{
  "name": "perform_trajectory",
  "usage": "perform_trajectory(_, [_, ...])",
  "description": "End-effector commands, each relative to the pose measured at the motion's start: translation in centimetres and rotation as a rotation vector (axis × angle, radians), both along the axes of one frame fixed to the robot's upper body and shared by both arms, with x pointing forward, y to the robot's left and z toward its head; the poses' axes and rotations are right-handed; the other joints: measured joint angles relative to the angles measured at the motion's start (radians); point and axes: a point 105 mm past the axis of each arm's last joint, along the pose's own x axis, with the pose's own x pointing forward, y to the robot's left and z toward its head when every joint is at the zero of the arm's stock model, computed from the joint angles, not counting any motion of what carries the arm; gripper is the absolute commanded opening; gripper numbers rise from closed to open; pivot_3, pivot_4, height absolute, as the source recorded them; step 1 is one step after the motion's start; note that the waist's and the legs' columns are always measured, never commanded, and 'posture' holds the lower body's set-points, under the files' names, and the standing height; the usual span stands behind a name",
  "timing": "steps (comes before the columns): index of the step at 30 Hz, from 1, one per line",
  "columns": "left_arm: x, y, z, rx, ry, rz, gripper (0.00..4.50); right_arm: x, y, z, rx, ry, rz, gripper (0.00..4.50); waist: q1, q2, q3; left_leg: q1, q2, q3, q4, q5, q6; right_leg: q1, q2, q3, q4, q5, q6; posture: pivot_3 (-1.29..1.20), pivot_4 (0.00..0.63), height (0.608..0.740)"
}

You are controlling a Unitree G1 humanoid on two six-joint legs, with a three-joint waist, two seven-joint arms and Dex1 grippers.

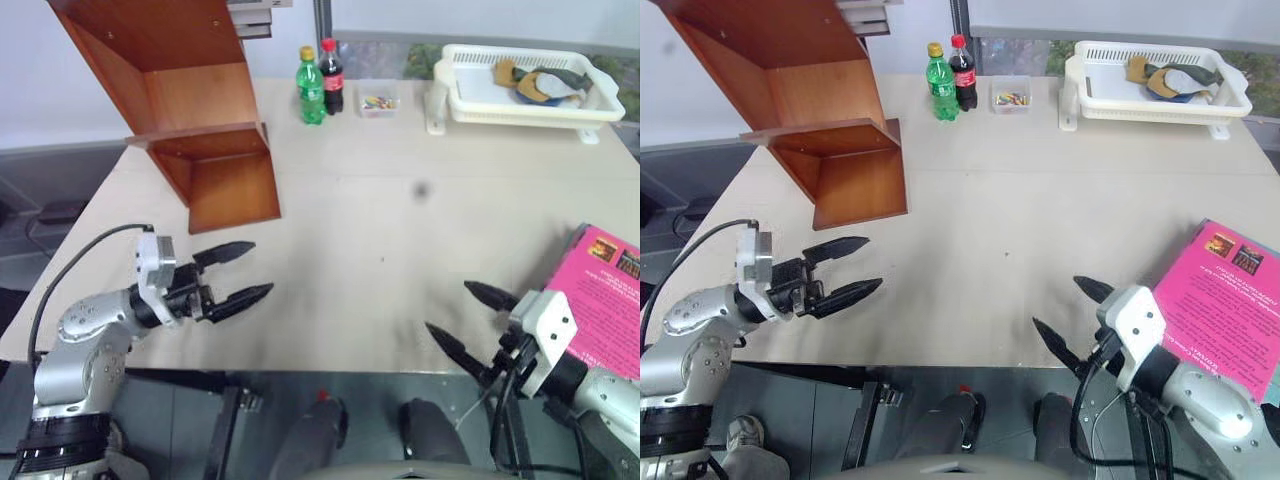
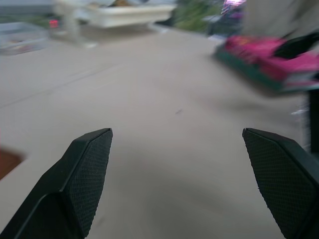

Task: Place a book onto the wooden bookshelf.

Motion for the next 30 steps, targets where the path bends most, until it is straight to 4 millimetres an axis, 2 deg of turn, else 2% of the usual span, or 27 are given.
perform_trajectory(1, [-0.7, -2.3, 2.4, -0.001, -0.080, -0.196, 4.46, 2.5, -3.1, 3.1, 0.025, -0.130, -0.176, 4.50, 0.001, 0.000, 0.000, 0.000, 0.000, 0.000, 0.000, 0.000, 0.000, 0.000, 0.000, 0.000, 0.000, 0.000, 0.000, 0.00, 0.150, 0.740])
perform_trajectory(3, [-0.2, -3.2, 2.4, 0.023, -0.107, -0.214, 4.46, 3.7, -6.2, 4.0, 0.001, -0.170, -0.333, 4.50, 0.003, 0.000, 0.000, -0.001, 0.000, 0.000, 0.000, 0.000, 0.000, 0.000, 0.000, 0.000, 0.000, 0.000, 0.000, 0.00, 0.150, 0.740])
perform_trajectory(5, [-0.3, -4.1, 2.6, 0.014, -0.109, -0.276, 4.46, 4.1, -8.9, 4.5, -0.057, -0.190, -0.456, 4.50, 0.004, 0.000, 0.000, -0.001, -0.001, 0.000, 0.000, 0.000, 0.000, 0.000, -0.001, 0.000, -0.001, 0.000, 0.000, 0.00, 0.150, 0.740])
perform_trajectory(9, [0.1, -6.0, 3.2, 0.010, -0.132, -0.377, 4.46, 3.4, -15.0, 4.4, -0.167, -0.153, -0.756, 4.50, 0.005, 0.000, 0.000, -0.002, -0.002, -0.001, 0.000, 0.000, 0.000, -0.001, 0.000, -0.001, 0.000, 0.000, -0.001, 0.00, 0.150, 0.740])
perform_trajectory(11, [0.4, -6.7, 3.3, 0.008, -0.138, -0.403, 4.46, 2.7, -17.1, 4.4, -0.174, -0.133, -0.843, 4.50, 0.003, 0.001, 0.000, -0.002, -0.002, -0.001, -0.001, 0.000, -0.001, -0.001, -0.001, -0.001, 0.000, 0.000, -0.001, 0.00, 0.150, 0.740])
perform_trajectory(14, [0.6, -7.8, 3.7, -0.011, -0.148, -0.449, 4.50, 0.8, -20.3, 4.9, -0.195, -0.130, -0.983, 3.67, 0.001, 0.002, 0.001, -0.002, -0.002, 0.000, -0.001, 0.000, 0.000, -0.001, -0.001, 0.001, 0.000, 0.000, -0.001, 0.00, 0.150, 0.740])
perform_trajectory(18, [0.7, -8.3, 4.1, -0.011, -0.160, -0.484, 4.50, -1.4, -23.2, 5.6, -0.224, -0.130, -1.121, 1.74, -0.002, 0.002, 0.001, -0.002, -0.002, 0.001, -0.001, 0.000, 0.000, -0.001, -0.001, 0.001, 0.000, 0.000, 0.000, 0.00, 0.150, 0.740])
perform_trajectory(21, [0.5, -8.4, 4.4, -0.010, -0.156, -0.513, 4.50, -2.3, -24.7, 5.0, -0.262, -0.076, -1.184, 0.25, -0.003, 0.002, 0.001, -0.002, -0.001, 0.001, -0.001, 0.000, 0.000, -0.001, 0.000, 0.001, 0.001, 0.000, 0.000, 0.00, 0.150, 0.740])
perform_trajectory(22, [0.4, -8.5, 4.5, -0.011, -0.153, -0.524, 4.50, -2.5, -25.0, 4.5, -0.269, -0.045, -1.198, 0.11, -0.001, 0.002, 0.001, -0.002, -0.001, 0.001, -0.001, 0.000, 0.000, -0.001, 0.000, 0.001, 0.001, 0.000, 0.000, 0.00, 0.150, 0.740])
perform_trajectory(26, [-0.3, -8.7, 4.7, 0.022, -0.143, -0.563, 4.50, -3.2, -26.1, 2.1, -0.252, 0.078, -1.219, 0.11, -0.001, 0.002, 0.001, -0.002, -0.001, 0.001, 0.000, 0.000, 0.000, -0.001, 0.000, 0.001, 0.001, 0.000, 0.000, 0.00, 0.150, 0.740])
perform_trajectory(30, [-0.5, -9.2, 4.6, 0.051, -0.146, -0.540, 4.50, -2.8, -27.2, 0.2, -0.196, 0.162, -1.198, 0.11, -0.001, 0.002, 0.001, -0.002, -0.001, 0.002, 0.000, 0.000, 0.000, -0.001, -0.001, 0.002, 0.001, 0.000, 0.000, 0.00, 0.150, 0.740])
